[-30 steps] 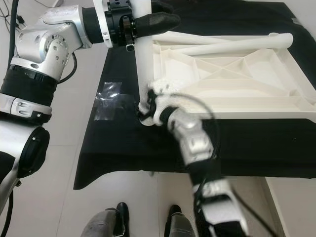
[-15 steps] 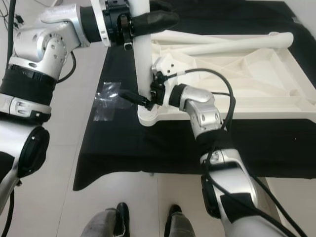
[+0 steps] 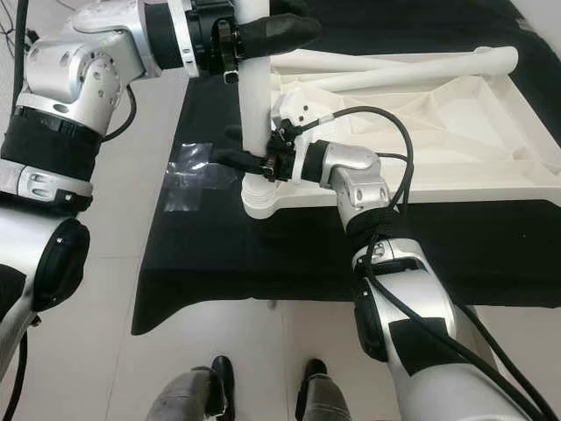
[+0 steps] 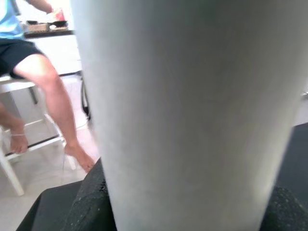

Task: Building children table

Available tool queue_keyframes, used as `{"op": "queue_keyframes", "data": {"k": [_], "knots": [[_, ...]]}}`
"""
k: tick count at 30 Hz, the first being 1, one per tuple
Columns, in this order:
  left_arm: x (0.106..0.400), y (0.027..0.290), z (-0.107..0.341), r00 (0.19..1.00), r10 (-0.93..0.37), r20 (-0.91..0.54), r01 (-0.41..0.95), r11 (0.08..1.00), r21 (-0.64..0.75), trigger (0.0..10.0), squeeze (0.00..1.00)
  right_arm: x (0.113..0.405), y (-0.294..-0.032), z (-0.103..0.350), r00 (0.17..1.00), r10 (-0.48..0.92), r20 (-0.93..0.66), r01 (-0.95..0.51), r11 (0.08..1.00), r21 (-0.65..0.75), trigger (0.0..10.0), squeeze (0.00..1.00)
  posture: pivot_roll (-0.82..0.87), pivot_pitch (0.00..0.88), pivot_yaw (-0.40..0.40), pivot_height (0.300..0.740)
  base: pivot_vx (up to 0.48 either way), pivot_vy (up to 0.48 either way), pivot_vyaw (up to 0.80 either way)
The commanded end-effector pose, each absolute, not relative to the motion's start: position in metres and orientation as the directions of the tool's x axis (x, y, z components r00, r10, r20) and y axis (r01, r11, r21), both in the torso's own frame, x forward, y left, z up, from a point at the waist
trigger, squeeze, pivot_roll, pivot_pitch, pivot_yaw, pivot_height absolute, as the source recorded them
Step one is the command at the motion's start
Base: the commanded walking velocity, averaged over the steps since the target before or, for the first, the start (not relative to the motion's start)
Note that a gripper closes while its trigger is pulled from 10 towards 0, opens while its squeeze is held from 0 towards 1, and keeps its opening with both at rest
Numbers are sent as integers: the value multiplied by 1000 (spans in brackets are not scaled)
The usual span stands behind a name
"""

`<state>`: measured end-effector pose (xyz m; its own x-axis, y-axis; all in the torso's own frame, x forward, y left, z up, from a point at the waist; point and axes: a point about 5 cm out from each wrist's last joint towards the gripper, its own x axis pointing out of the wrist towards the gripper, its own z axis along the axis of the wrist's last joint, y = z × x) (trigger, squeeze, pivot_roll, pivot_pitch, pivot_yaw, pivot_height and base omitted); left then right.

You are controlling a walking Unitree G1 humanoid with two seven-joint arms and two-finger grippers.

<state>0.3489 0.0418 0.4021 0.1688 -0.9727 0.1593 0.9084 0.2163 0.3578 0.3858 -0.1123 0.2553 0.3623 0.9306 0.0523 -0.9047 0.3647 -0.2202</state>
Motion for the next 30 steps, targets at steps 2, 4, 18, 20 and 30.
{"op": "queue_keyframes", "data": {"k": [2, 4, 18, 20, 30], "knots": [[346, 25, 391, 130, -981, 141, 930, 170, 325, 10000, 941, 388, -102, 243, 461, 887, 27, -862, 454, -226, 0, 0, 38, 274, 41, 740, 0, 0, 0], [345, 26, 390, 131, -981, 143, 933, 171, 318, 10000, 0, 390, -103, 234, 566, 824, 1, -802, 551, -231, 0, 0, 37, 272, 31, 740, 0, 0, 0], [347, 33, 381, 153, -981, 118, 935, 182, 303, 10000, 0, 341, -37, 178, 889, 456, 28, -453, 888, -75, 0, 0, 37, 223, 41, 740, 0, 0, 0], [347, 33, 382, 155, -980, 123, 935, 186, 303, 10000, 0, 344, -38, 179, 892, 451, 29, -448, 891, -76, 0, 0, 37, 223, 41, 740, 0, 0, 0], [344, 37, 382, 140, -981, 132, 939, 173, 297, 0, 0, 333, -38, 197, 914, 404, 39, -399, 912, -95, 0, 0, 39, 224, 39, 740, 0, 0, 0]]}}
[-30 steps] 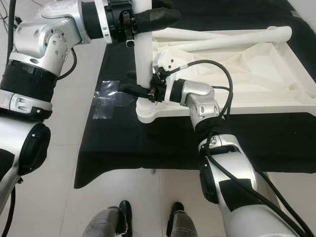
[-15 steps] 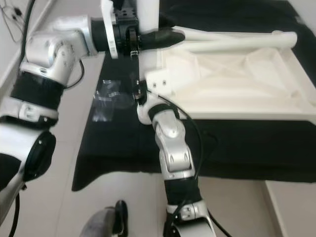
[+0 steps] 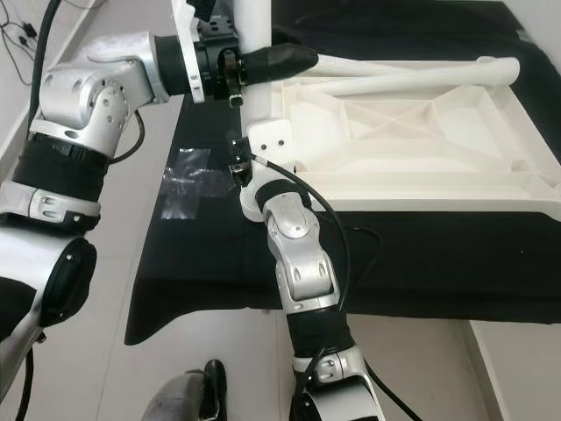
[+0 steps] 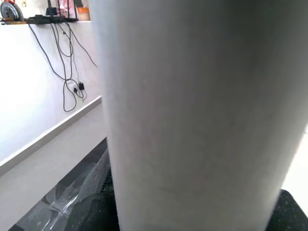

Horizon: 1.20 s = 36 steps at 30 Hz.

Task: Building children table

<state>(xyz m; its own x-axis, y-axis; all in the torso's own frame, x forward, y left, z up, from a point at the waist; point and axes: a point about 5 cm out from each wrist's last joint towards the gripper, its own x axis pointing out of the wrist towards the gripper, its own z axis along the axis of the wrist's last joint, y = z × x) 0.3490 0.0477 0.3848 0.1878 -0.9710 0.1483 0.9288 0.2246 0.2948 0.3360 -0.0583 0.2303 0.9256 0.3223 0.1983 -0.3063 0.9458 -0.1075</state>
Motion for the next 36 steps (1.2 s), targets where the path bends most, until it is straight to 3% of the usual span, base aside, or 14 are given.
{"op": "queue_keyframes", "data": {"k": [1, 2, 4, 5, 9, 11, 12, 13, 16, 22, 23, 24, 28, 36], "knots": [[344, 38, 382, 140, -981, 132, 939, 174, 297, 0, 0, 335, -38, 200, 909, 413, 51, -407, 908, -100, 0, 0, 39, 225, 39, 740, 0, 0, 0], [344, 38, 383, 140, -981, 131, 939, 174, 297, 0, 0, 342, -42, 210, 888, 452, 85, -442, 889, -116, 10000, 0, 40, 227, 38, 740, 0, 0, 0], [344, 38, 383, 140, -982, 128, 939, 173, 299, 0, 0, 347, -46, 220, 852, 510, 117, -497, 859, -126, 10000, 0, 40, 227, 38, 740, 0, 0, 0], [343, 38, 383, 138, -982, 125, 939, 170, 299, 0, 0, 352, -51, 231, 789, 599, 140, -583, 800, -138, 10000, 1000, 42, 227, 36, 740, 0, 0, 0], [342, 38, 382, 135, -983, 122, 940, 166, 298, 0, 0, 353, -59, 247, 673, 720, 170, -702, 694, -161, 10000, 1000, 42, 228, 37, 740, 0, 0, 0], [341, 37, 381, 131, -984, 120, 941, 162, 296, 0, 0, 352, -70, 261, 528, 830, 180, -807, 556, -200, 10000, 1000, 41, 228, 38, 740, 0, 0, 0], [341, 37, 381, 131, -984, 120, 941, 162, 296, 0, 0, 352, -70, 261, 528, 830, 180, -807, 556, -200, 10000, 1000, 41, 228, 38, 740, 0, 0, 0], [340, 36, 379, 124, -985, 116, 943, 154, 295, 0, 0, 353, -79, 265, 419, 900, 120, -861, 435, -262, 10000, 0, 45, 230, 38, 740, 0, 0, 0], [339, 35, 378, 116, -987, 112, 945, 144, 294, 0, 0, 362, -85, 267, 346, 937, 33, -893, 340, -294, 10000, 0, 50, 235, 39, 740, 0, 0, 0], [337, 34, 377, 105, -989, 104, 947, 132, 294, 0, 0, 370, -83, 269, 268, 963, 30, -936, 268, -227, 10000, 0, 55, 239, 41, 740, 0, 0, 0], [336, 34, 376, 101, -990, 101, 947, 127, 296, 0, 0, 372, -82, 268, 258, 966, 23, -941, 256, -222, 9333, 0, 56, 240, 41, 740, 0, 0, 0], [335, 33, 376, 97, -991, 97, 947, 122, 296, 0, 0, 374, -80, 267, 238, 971, 14, -948, 235, -213, 0, 0, 58, 241, 42, 740, 0, 0, 0], [334, 32, 375, 89, -992, 88, 947, 112, 300, 0, 0, 376, -78, 265, 181, 983, 4, -968, 179, -173, 0, 0, 60, 246, 43, 740, 0, 0, 0], [333, 31, 374, 87, -993, 85, 943, 110, 314, 0, 0, 380, -81, 260, 196, 980, 16, -967, 196, -163, 0, 0, 58, 247, 42, 740, 0, 0, 0]]}}
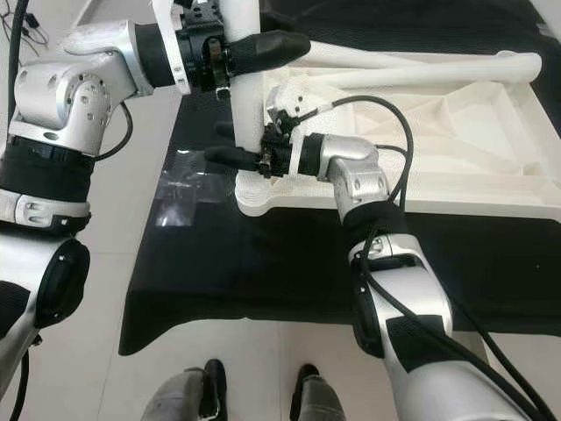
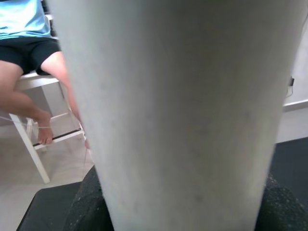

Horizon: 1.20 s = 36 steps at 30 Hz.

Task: Building children table

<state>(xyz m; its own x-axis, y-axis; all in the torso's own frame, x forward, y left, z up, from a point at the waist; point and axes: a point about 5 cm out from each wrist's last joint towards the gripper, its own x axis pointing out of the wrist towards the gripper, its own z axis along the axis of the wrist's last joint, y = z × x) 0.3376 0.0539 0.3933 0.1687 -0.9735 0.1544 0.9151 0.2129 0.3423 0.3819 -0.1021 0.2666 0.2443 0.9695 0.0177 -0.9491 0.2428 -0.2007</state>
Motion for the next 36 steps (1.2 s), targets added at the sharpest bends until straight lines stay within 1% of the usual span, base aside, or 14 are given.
{"op": "queue_keyframes", "data": {"k": [1, 4, 5, 7, 8, 15, 25, 26, 27, 29, 30, 31, 34, 36], "knots": [[333, 31, 374, 87, -993, 85, 943, 110, 314, 0, 0, 380, -81, 260, 196, 980, 16, -967, 196, -163, 0, 0, 58, 247, 42, 740, 0, 0, 0], [334, 31, 373, 96, -991, 92, 946, 119, 301, 0, 255, 381, -84, 258, 210, 977, 26, -964, 212, -159, 0, 0, 57, 247, 42, 740, 0, 0, 0], [334, 31, 373, 108, -990, 92, 943, 131, 305, 10000, 1000, 382, -87, 255, 228, 973, 33, -959, 230, -167, 0, 0, 51, 248, 42, 740, 0, 0, 0], [337, 32, 373, 149, -984, 99, 935, 172, 310, 10000, 1000, 383, -94, 249, 289, 957, 26, -938, 288, -194, 0, 0, 48, 248, 37, 740, 0, 0, 0], [338, 33, 374, 158, -982, 100, 934, 181, 307, 10000, 0, 384, -97, 243, 361, 932, 7, -916, 356, -187, 0, 0, 46, 249, 33, 740, 0, 0, 0], [341, 38, 376, 181, -979, 97, 935, 202, 292, 10000, 0, 359, -94, 180, 939, 340, -62, -345, 928, -143, 0, 0, 46, 255, 6, 740, 0, 0, 0], [341, 32, 372, 163, -984, 73, 938, 178, 298, 10000, 0, 322, -26, 165, 910, 415, -19, -415, 909, -48, 0, 0, 36, 229, 43, 740, 0, 0, 0], [341, 32, 373, 162, -984, 76, 937, 177, 300, 8588, 0, 327, -29, 170, 917, 400, -13, -400, 915, -57, 0, 0, 33, 221, 41, 740, 0, 0, 0], [341, 32, 374, 157, -984, 82, 937, 175, 303, 0, 0, 331, -32, 174, 918, 397, -11, -397, 915, -71, 0, 0, 31, 216, 40, 740, 0, 0, 0], [341, 32, 375, 153, -984, 87, 937, 173, 304, 0, 0, 331, -34, 178, 924, 383, -13, -383, 920, -81, 0, 0, 31, 216, 40, 740, 0, 0, 0], [340, 32, 375, 149, -985, 88, 937, 169, 305, 0, 0, 333, -37, 182, 930, 367, -8, -366, 927, -81, 1882, 0, 32, 209, 38, 740, 0, 0, 0], [340, 32, 375, 145, -986, 88, 938, 165, 306, 0, 0, 333, -38, 185, 933, 360, -2, -359, 929, -86, 8824, 0, 32, 209, 38, 740, 0, 0, 0], [339, 32, 374, 139, -987, 85, 938, 159, 306, 0, 0, 335, -42, 192, 932, 363, 22, -360, 929, -92, 10000, 0, 32, 206, 39, 740, 0, 0, 0], [339, 33, 374, 139, -987, 79, 938, 157, 311, 0, 0, 333, -38, 218, 811, 555, 183, -548, 831, -92, 10000, 1000, 36, 203, 38, 740, 0, 0, 0]]}}
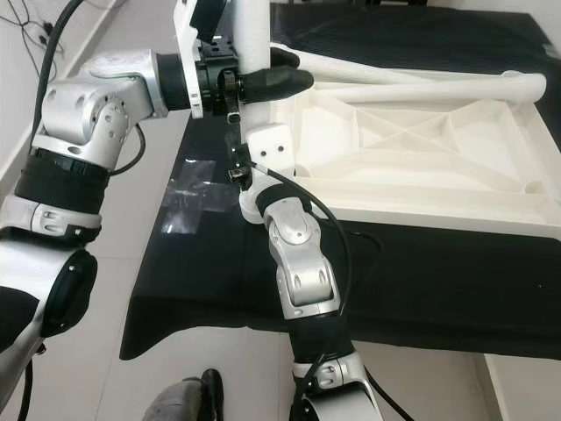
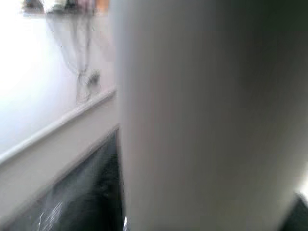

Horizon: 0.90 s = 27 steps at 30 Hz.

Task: Building children table

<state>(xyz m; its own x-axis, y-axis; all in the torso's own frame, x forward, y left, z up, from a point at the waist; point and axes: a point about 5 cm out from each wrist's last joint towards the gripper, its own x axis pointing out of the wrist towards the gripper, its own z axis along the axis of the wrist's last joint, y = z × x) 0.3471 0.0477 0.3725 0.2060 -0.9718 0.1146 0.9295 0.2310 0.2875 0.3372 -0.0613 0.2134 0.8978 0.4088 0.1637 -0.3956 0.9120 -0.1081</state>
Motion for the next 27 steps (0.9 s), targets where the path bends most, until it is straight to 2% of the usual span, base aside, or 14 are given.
{"op": "queue_keyframes", "data": {"k": [1, 2, 4, 5, 6, 7, 8, 13, 17, 18, 21, 22, 27], "knots": [[339, 33, 374, 139, -987, 79, 938, 157, 311, 0, 0, 333, -38, 218, 811, 555, 183, -548, 831, -92, 10000, 1000, 36, 203, 38, 740, 0, 0, 0], [339, 34, 375, 138, -987, 76, 937, 155, 312, 0, 0, 331, -40, 232, 700, 670, 247, -670, 736, -95, 10000, 1000, 40, 200, 39, 740, 0, 0, 0], [339, 34, 375, 137, -988, 73, 937, 153, 314, 0, 0, 330, -48, 246, 540, 795, 276, -795, 590, -143, 10000, 1000, 43, 198, 39, 740, 0, 0, 0], [339, 34, 374, 137, -988, 72, 937, 153, 315, 0, 0, 331, -53, 249, 499, 826, 263, -819, 548, -168, 10000, 1000, 43, 198, 39, 740, 0, 0, 0], [339, 34, 374, 137, -988, 72, 937, 153, 315, 0, 0, 331, -53, 249, 499, 826, 263, -819, 548, -168, 10000, 1000, 43, 198, 39, 740, 0, 0, 0], [339, 34, 374, 136, -988, 70, 936, 151, 317, 0, 0, 336, -62, 250, 438, 873, 213, -850, 480, -219, 10000, 757, 44, 196, 39, 740, 0, 0, 0], [338, 34, 374, 134, -989, 69, 936, 149, 318, 0, 0, 344, -72, 250, 398, 904, 155, -872, 425, -242, 10000, 0, 45, 196, 39, 740, 0, 0, 0], [337, 34, 375, 128, -990, 67, 938, 143, 316, 0, 0, 357, -84, 251, 291, 956, 49, -926, 294, -237, 10000, 0, 57, 205, 43, 740, 0, 0, 0], [336, 33, 374, 125, -990, 64, 939, 139, 316, 0, 0, 362, -83, 250, 278, 960, 20, -933, 275, -234, 10000, 0, 61, 209, 46, 740, 0, 0, 0], [336, 33, 374, 123, -990, 62, 939, 136, 316, 0, 0, 366, -82, 248, 279, 960, -11, -932, 267, -245, 5294, 0, 63, 211, 46, 740, 0, 0, 0], [336, 32, 374, 121, -991, 60, 939, 134, 316, 0, 0, 370, -82, 245, 264, 963, -45, -935, 244, -256, 5294, 0, 65, 213, 45, 740, 0, 0, 0], [335, 33, 375, 121, -991, 59, 938, 134, 318, 0, 0, 373, -81, 243, 245, 968, -57, -948, 227, -223, 0, 0, 70, 218, 42, 740, 0, 0, 0], [336, 34, 374, 124, -991, 58, 938, 136, 317, 0, 0, 375, -81, 239, 215, 973, -82, -958, 194, -211, 0, 0, 71, 223, 42, 740, 0, 0, 0]]}}
